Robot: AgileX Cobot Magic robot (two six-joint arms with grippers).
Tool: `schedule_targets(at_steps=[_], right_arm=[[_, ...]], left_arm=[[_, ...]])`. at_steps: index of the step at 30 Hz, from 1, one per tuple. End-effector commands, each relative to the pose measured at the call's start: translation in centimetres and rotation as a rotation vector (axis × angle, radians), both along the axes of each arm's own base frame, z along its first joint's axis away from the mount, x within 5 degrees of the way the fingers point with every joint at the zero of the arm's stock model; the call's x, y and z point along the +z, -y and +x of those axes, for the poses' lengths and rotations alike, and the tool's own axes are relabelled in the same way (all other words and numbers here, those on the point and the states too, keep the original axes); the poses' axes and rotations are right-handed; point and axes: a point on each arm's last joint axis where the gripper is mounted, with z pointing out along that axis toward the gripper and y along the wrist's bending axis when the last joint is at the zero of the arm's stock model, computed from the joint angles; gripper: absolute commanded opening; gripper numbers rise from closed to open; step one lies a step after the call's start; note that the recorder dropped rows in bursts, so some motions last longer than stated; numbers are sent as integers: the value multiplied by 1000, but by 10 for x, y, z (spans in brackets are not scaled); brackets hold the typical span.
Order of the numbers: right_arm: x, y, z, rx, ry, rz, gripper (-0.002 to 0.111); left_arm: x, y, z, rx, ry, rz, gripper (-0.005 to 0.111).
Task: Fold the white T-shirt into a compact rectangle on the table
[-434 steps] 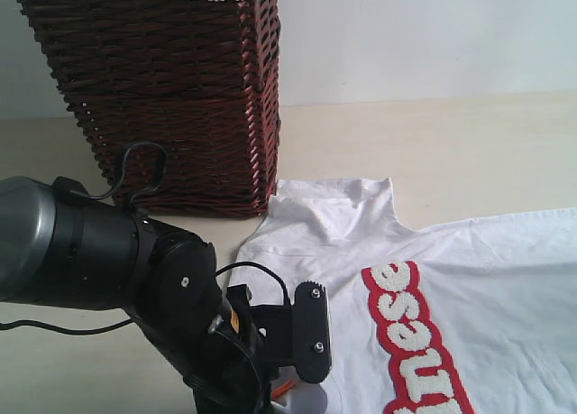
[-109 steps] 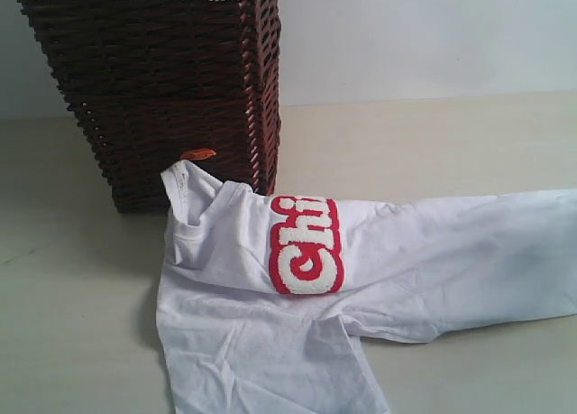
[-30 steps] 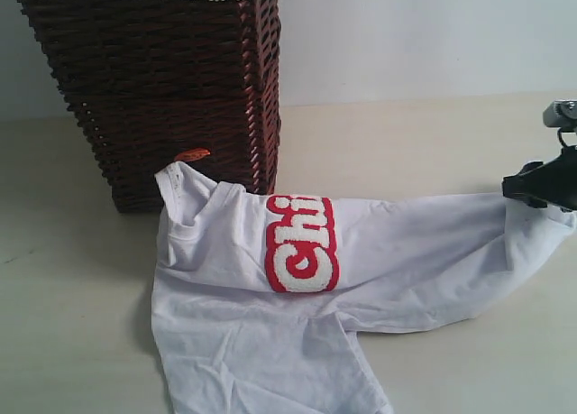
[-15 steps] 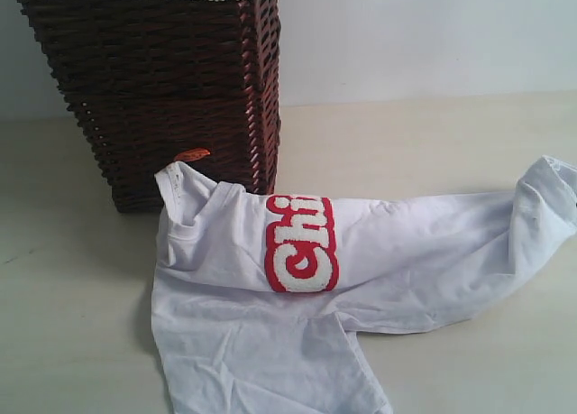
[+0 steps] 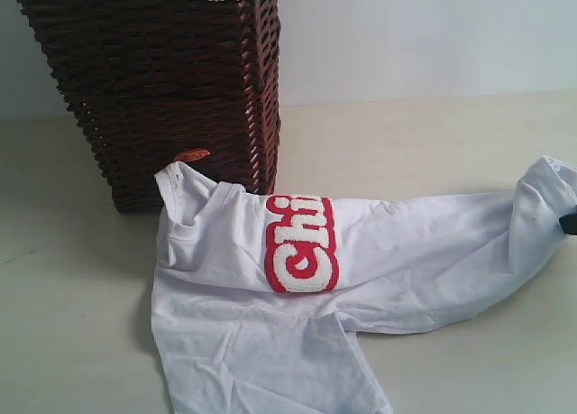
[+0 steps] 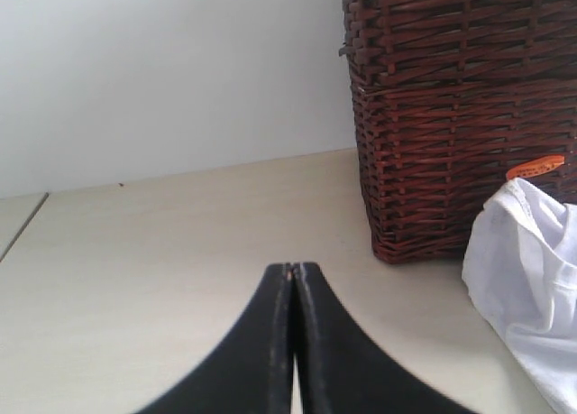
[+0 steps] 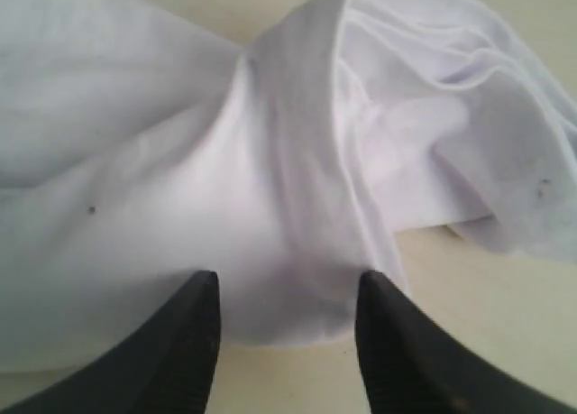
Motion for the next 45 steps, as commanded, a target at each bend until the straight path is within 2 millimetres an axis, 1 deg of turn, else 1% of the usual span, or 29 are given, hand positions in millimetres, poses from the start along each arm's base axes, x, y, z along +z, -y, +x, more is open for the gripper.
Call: schedule_targets(at_steps=[1,4,6,7,9,13,14,17,20,24,28,31,33,37,41,45], right_arm=[[2,8,3,-60,32,10,44],[-8,14,4,-116,23,58,44],[-20,15,5,-113,-1,79,41],[-24,13,5,-101,-10,99,38],[-26,8,4,-59,-10,151,28],[-15,-4,1,40,21,272,2],[-12,-5,1,49,28,278,0],[-3,-6,-3,95,19,253,0],[7,-6,-12,134,-67,199,0],[29,-7,-30,214,-210,107,0],[52,-9,-48,276,-313,59,0],[69,-12,-59,276,-379,56,0],[77,-12,-63,224,-417,36,0],[82,-8,-70,132,-514,2,0],[78,-2,-77,34,-645,-42,0],[68,12,-78,-30,-695,-174,1]], left_arm=[[-1,0,0,5,5,-2,0],[-1,0,0,5,5,-2,0],[-1,0,0,5,5,-2,0],[-1,0,0,5,5,-2,0],[-1,0,0,5,5,-2,0],[-1,0,0,5,5,-2,0],[-1,0,0,5,5,-2,0],[-1,0,0,5,5,-2,0],[-1,0,0,5,5,-2,0],[-1,0,0,5,5,-2,0],[-1,0,0,5,5,-2,0],[-1,0,0,5,5,-2,0],[-1,0,0,5,5,-2,0],[-1,0,0,5,5,-2,0],[-1,0,0,5,5,-2,0],[-1,0,0,5,5,-2,0]])
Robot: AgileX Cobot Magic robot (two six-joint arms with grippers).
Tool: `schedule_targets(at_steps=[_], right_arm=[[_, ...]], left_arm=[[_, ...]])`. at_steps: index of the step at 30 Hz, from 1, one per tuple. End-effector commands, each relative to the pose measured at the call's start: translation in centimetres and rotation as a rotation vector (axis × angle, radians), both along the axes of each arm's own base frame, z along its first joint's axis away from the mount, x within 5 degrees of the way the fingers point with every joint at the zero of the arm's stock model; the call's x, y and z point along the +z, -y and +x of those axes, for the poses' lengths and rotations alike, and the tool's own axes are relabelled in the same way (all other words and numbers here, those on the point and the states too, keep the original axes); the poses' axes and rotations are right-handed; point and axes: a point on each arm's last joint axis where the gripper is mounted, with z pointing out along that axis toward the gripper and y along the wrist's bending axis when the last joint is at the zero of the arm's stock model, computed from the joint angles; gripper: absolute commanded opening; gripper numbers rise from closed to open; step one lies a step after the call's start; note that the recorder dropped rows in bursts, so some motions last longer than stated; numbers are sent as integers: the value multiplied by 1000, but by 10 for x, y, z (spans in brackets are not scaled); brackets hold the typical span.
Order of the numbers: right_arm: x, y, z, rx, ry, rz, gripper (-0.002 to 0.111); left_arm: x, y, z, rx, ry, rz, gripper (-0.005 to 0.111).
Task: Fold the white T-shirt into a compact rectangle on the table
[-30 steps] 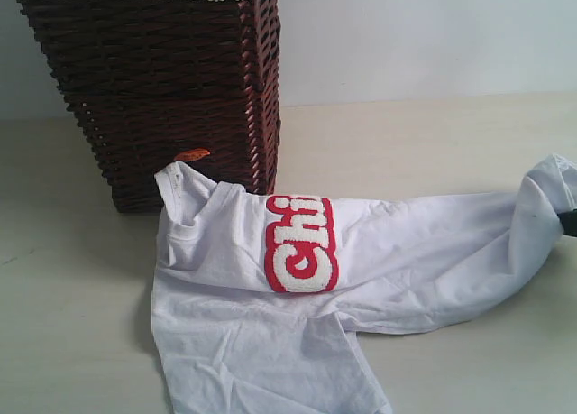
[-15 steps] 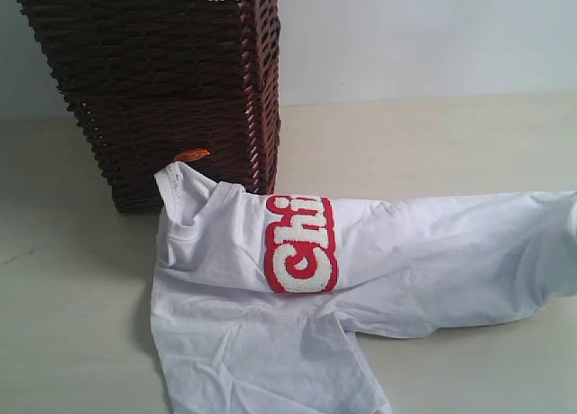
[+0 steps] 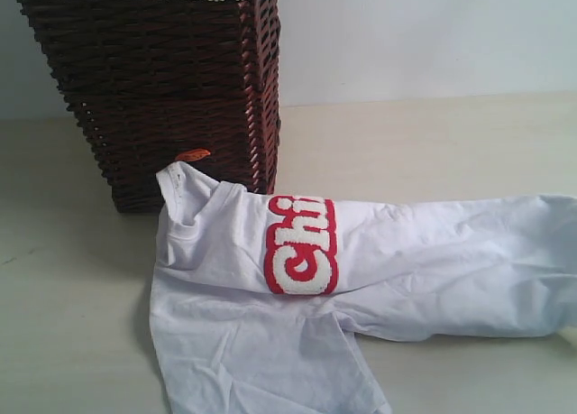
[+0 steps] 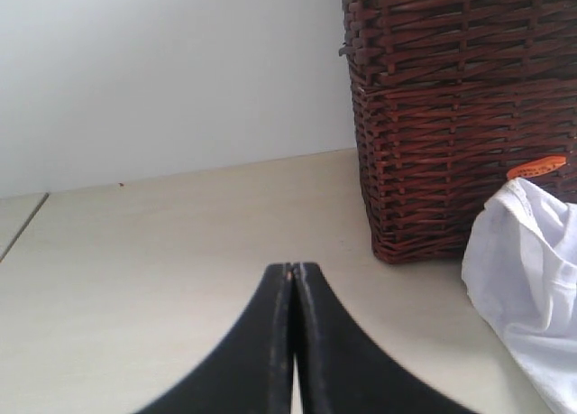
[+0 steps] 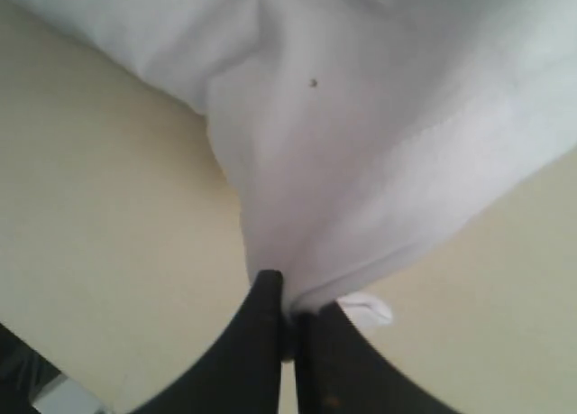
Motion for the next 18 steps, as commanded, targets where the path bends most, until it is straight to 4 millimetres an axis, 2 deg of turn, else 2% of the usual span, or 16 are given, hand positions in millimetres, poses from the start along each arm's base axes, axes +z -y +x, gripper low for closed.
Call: schedule_targets(at_steps=[1,5,7,11,15,18], right_arm=[[-8,16,0,-38,-37,-162,2],[-9,23,14,-122,110,-226,20],[-6,25,23,-191,199,-239,34],[3,21,27,-253,258,-215,55],[21,11,31,-348,341,-107,58],[27,2,38,-328,422,11,57]], left_arm=[[-1,0,0,5,5,-2,0],[-1,0,0,5,5,-2,0],[-1,0,0,5,5,-2,0],[-1,0,0,5,5,-2,0],[-1,0,0,5,5,-2,0],[-1,0,0,5,5,-2,0]])
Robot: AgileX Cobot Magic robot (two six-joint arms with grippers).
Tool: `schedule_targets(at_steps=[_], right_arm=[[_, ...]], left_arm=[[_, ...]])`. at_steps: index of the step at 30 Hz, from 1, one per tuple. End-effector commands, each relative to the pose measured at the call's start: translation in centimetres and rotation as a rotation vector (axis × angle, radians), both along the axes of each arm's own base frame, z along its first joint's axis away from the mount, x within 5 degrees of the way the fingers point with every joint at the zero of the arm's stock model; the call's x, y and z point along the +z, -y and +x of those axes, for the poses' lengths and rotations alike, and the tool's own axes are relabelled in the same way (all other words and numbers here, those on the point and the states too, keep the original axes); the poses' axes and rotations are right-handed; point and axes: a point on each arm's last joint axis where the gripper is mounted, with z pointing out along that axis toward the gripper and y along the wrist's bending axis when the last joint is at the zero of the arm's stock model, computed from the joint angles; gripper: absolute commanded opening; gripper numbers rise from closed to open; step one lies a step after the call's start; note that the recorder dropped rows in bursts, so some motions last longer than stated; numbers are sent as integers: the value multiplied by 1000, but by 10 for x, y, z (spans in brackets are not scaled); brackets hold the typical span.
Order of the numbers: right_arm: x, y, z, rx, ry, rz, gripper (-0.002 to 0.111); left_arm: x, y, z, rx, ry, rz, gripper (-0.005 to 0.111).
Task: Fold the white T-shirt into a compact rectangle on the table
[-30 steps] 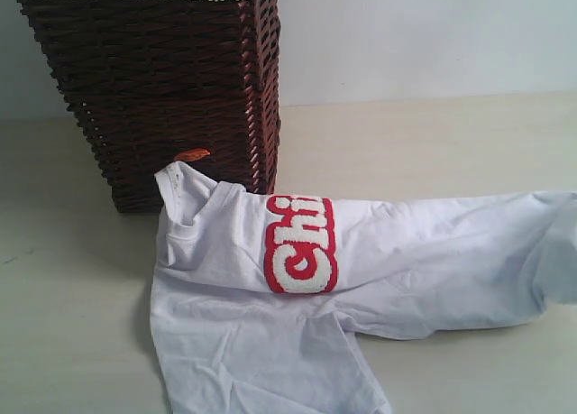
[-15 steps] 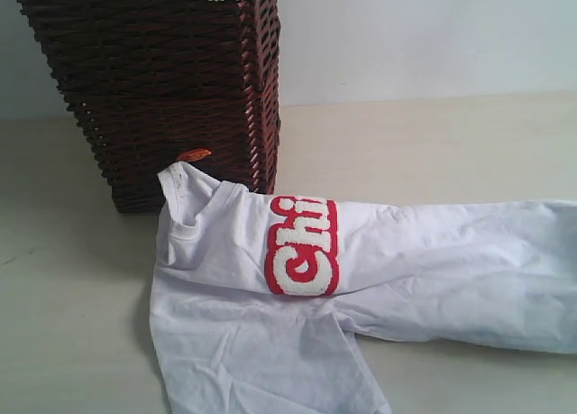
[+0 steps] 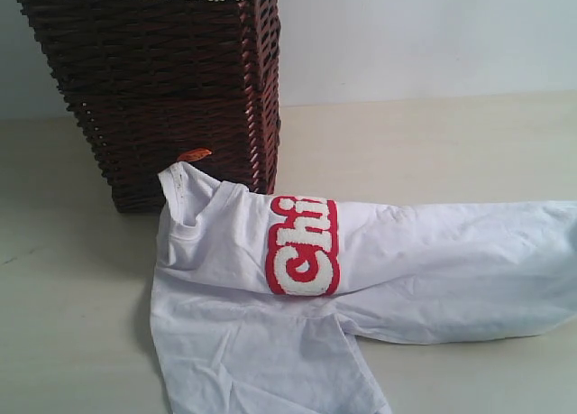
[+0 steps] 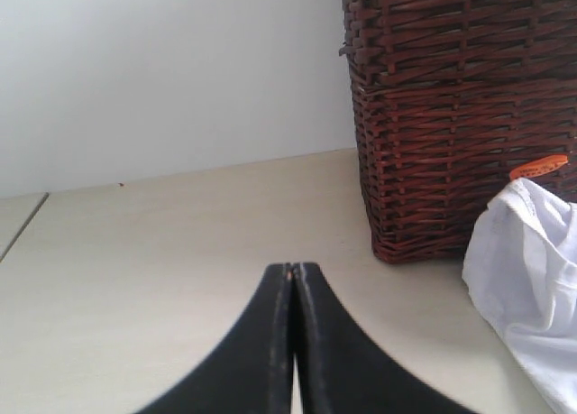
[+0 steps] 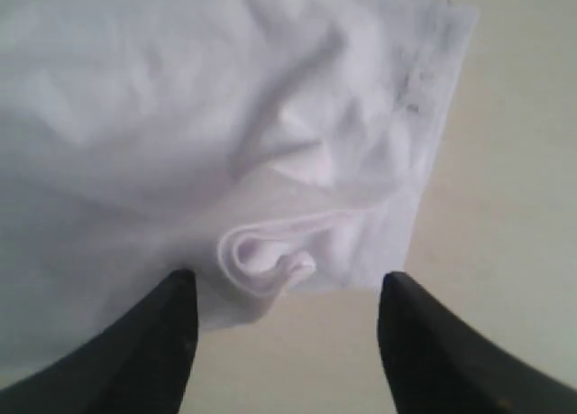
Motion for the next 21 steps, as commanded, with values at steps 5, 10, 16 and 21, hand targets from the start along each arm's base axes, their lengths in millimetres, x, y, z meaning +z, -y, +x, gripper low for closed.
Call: schedule_targets(at_steps=[5,10,16,21], right_arm=[[-3,-16,18,41,157,259,52],[-22,-14,22,32,123,290,49],[-63,-7,29,42,82,283,47],[-95,-2,28,22,2,260,25]], left_arm=[[-1,0,0,5,5,-2,0],[-1,0,0,5,5,-2,0],[-1,0,0,5,5,-2,0],[-1,0,0,5,5,-2,0]])
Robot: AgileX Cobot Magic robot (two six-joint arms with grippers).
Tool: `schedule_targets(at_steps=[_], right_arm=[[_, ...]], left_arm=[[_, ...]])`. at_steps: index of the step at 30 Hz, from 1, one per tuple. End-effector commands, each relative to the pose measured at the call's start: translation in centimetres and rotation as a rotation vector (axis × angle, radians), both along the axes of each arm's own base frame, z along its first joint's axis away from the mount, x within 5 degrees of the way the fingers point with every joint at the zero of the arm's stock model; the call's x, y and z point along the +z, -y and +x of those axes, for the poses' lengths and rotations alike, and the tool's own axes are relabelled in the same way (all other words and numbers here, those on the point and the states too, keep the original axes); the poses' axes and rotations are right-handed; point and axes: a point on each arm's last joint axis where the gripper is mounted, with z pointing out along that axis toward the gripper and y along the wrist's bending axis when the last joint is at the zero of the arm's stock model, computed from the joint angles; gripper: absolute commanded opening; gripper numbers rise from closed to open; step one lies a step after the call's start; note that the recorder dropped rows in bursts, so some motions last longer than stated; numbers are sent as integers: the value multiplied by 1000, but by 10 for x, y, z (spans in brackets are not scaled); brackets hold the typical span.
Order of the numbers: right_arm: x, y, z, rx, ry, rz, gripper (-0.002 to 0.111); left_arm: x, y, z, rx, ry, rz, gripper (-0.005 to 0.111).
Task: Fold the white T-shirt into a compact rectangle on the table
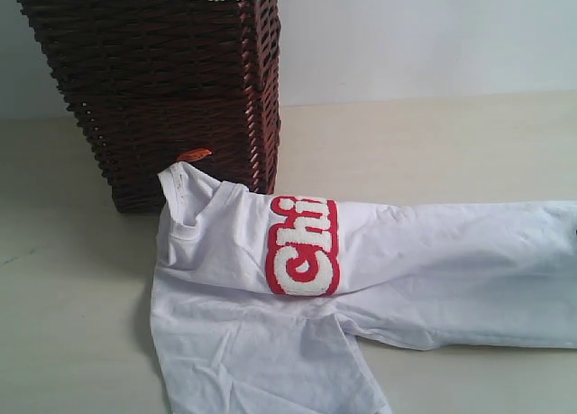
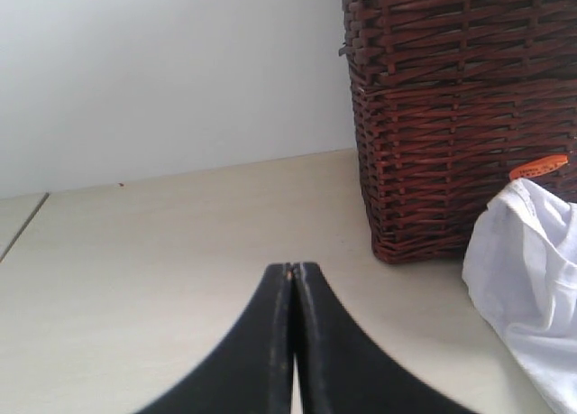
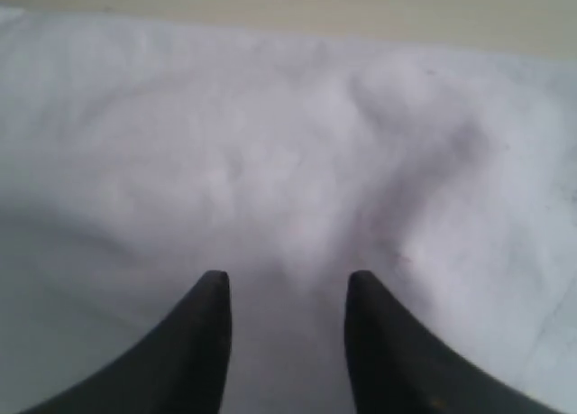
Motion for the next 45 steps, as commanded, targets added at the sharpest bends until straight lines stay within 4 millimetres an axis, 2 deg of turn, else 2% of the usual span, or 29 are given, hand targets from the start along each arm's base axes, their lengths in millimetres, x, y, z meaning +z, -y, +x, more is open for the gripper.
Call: schedule_targets(at_steps=[1,4,8,11,15,20,23,26,30,33,36,41,43,45], right_arm=[[-25,4,-2,20,-62,-26,16],[-40,7,-4,47,-100,-64,0],[-54,21,-5,4,-129,-207,0],[-56,34,-1,-59,-98,-336,0],[-54,40,2,-97,-73,-388,0],[-33,33,4,-128,-38,-301,0],[-8,25,7,-119,31,-236,5],[25,11,7,-88,121,-127,13],[72,-17,4,43,303,28,19],[84,-48,6,168,385,19,19],[81,-99,10,336,397,17,19],[64,-204,9,621,379,52,17],[55,-235,8,664,369,56,12],[43,-256,7,663,337,57,3]], left_arm=[[-1,0,0,5,5,-2,0],[-1,0,0,5,5,-2,0],[-1,0,0,5,5,-2,0],[-1,0,0,5,5,-2,0],[-1,0,0,5,5,-2,0],[-1,0,0,5,5,-2,0],[-1,0,0,5,5,-2,0],[-1,0,0,5,5,-2,0],[-1,0,0,5,5,-2,0],[-1,0,0,5,5,-2,0],[-1,0,0,5,5,-2,0],[-1,0,0,5,5,-2,0],[-1,0,0,5,5,-2,0],[-1,0,0,5,5,-2,0]])
